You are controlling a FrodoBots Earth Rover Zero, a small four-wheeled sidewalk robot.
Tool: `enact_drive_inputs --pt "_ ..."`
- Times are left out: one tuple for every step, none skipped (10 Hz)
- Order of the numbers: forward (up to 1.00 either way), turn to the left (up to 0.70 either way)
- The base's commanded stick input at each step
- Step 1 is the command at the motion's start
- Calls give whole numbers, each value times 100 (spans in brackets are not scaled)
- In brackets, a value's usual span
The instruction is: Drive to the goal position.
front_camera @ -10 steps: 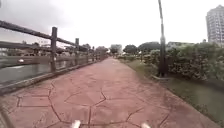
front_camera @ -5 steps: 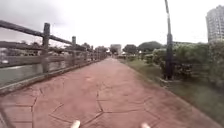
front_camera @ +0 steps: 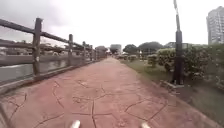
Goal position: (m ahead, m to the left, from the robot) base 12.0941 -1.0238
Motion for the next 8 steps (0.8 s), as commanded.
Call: enact_drive_inputs --pt "70 0" --pt "70 0" --pt "70 0" --pt "70 1" --pt "70 1" --pt "70 1" --pt "70 2" --pt "70 2"
